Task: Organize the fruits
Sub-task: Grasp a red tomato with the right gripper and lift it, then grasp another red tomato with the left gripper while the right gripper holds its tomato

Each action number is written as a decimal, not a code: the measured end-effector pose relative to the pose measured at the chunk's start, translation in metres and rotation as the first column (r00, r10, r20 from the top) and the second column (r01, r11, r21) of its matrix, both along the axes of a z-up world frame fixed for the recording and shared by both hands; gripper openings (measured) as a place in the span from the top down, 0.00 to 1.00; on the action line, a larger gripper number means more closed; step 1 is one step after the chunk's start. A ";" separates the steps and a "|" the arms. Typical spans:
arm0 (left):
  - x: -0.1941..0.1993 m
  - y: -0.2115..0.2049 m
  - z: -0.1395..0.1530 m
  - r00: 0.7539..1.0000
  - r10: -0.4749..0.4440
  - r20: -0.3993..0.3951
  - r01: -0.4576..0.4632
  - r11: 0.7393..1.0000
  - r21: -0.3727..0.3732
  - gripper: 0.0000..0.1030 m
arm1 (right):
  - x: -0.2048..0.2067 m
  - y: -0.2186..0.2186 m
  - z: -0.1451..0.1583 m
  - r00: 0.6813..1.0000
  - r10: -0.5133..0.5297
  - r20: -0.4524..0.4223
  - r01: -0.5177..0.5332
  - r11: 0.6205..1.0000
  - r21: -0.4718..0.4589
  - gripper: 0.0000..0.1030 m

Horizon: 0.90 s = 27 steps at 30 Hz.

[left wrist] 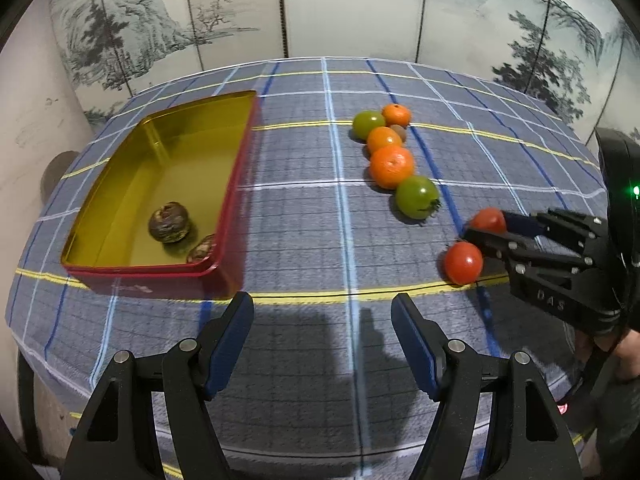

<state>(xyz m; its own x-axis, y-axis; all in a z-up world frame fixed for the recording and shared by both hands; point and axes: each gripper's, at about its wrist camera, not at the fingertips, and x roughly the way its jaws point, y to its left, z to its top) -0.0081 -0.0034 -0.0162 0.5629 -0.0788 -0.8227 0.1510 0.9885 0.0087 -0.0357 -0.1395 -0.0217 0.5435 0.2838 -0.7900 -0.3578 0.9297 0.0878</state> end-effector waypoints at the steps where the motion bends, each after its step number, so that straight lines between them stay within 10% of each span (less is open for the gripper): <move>1: 0.000 -0.002 -0.001 1.000 -0.003 0.000 0.003 1.000 -0.002 0.30 | 0.000 -0.002 0.001 1.000 -0.013 0.012 0.013 1.000 -0.010 0.68; 27: 0.027 -0.063 -0.019 0.991 -0.115 -0.063 0.112 0.992 -0.058 0.30 | 0.031 -0.080 -0.002 0.971 -0.237 0.027 0.238 0.966 -0.103 0.67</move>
